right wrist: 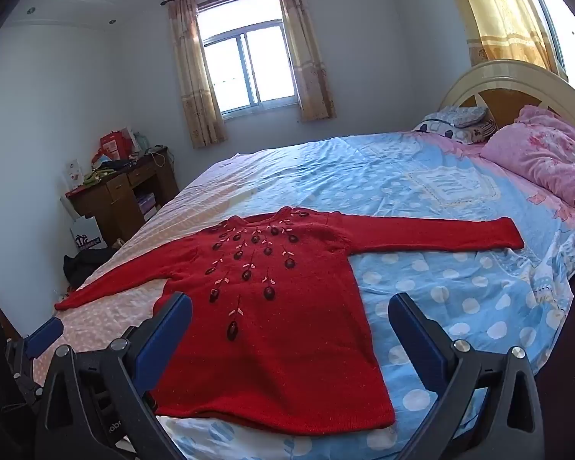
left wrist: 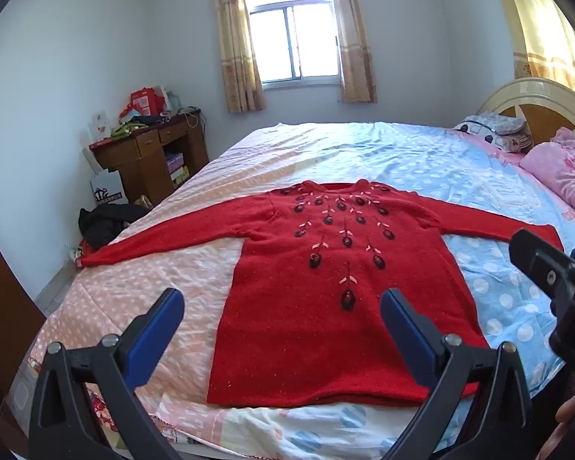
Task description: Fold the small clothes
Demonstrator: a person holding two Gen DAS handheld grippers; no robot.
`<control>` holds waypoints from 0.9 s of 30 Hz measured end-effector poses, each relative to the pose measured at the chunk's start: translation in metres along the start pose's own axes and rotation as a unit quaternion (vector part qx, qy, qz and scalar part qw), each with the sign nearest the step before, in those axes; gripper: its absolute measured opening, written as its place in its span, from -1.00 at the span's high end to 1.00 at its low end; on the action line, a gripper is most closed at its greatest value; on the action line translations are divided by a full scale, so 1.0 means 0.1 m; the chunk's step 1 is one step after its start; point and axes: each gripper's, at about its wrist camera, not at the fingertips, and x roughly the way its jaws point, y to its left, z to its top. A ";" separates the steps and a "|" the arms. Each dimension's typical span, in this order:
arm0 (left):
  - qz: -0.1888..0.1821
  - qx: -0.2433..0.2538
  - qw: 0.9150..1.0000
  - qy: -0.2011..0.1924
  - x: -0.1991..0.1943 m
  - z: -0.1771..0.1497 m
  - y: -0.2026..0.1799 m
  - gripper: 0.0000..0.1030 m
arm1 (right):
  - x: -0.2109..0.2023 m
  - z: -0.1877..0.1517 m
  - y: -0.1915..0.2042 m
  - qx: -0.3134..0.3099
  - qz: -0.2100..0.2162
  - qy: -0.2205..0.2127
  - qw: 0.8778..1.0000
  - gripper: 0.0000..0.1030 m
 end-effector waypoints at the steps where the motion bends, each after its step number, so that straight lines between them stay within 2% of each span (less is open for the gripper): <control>1: 0.001 0.000 1.000 -0.002 -0.01 0.00 -0.01 -1.00 | 0.00 0.00 0.01 -0.004 -0.002 -0.002 1.000 -0.98; 3: -0.018 -0.011 1.000 0.001 -0.03 -0.03 0.00 -1.00 | -0.01 0.01 0.01 -0.006 -0.002 0.000 1.000 -0.98; 7: -0.031 -0.021 0.999 0.012 0.00 -0.01 0.03 -1.00 | 0.01 -0.06 0.02 -0.007 0.000 0.003 1.000 -0.98; 27: -0.032 -0.028 0.999 0.019 0.06 -0.07 0.05 -1.00 | 0.06 -0.05 0.02 -0.007 -0.003 0.012 1.000 -0.98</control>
